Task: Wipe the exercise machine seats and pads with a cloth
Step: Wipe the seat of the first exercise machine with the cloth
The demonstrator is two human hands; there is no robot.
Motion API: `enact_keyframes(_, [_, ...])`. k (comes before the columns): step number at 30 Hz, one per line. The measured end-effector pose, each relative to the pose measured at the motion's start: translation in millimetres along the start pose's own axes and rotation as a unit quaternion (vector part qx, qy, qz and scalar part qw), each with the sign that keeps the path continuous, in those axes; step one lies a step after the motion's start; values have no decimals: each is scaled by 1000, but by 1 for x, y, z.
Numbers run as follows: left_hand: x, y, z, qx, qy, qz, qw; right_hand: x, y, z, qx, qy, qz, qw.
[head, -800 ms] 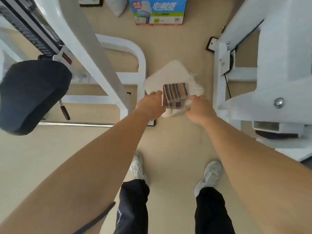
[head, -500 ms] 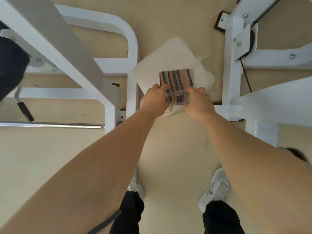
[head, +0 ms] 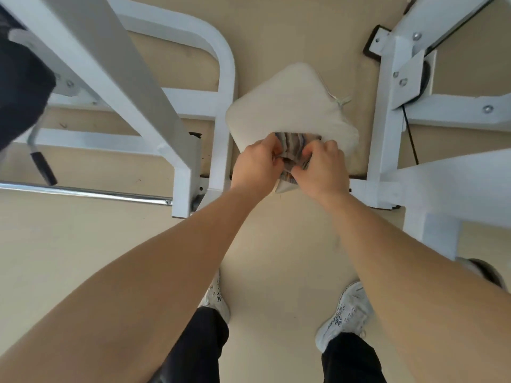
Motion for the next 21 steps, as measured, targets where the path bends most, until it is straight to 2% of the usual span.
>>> enact_keyframes(4, [42,-66,15,60,-28,-21,998,38,-39,-52,8,-58,-48,997])
enact_keyframes(9, [94,-162,11,128,-84,-64,986,84,-92,-139,-40,-71,-110,991])
enact_keyframes(12, [122,-219,-4,139,-110,-61,982,112,-115,-201,-66,-65,-130,987])
enact_keyframes(17, [166,-316,-47,154,-132,-53,978,145,-134,-317,-184,-45,-138,972])
enact_keyframes(21, [197,-386,-92,167,-140,-43,975,158,-133,-397,-190,-59,-173,964])
Point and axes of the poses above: each hand's wrist, its own x-axis away from the middle knuckle, its own y-axis out of the palm, z = x × y, the point moved 1 cm from there along -x, towards the middle knuckle, and after that the axes turned 8 degrees about -y, right-handed, at the moved point
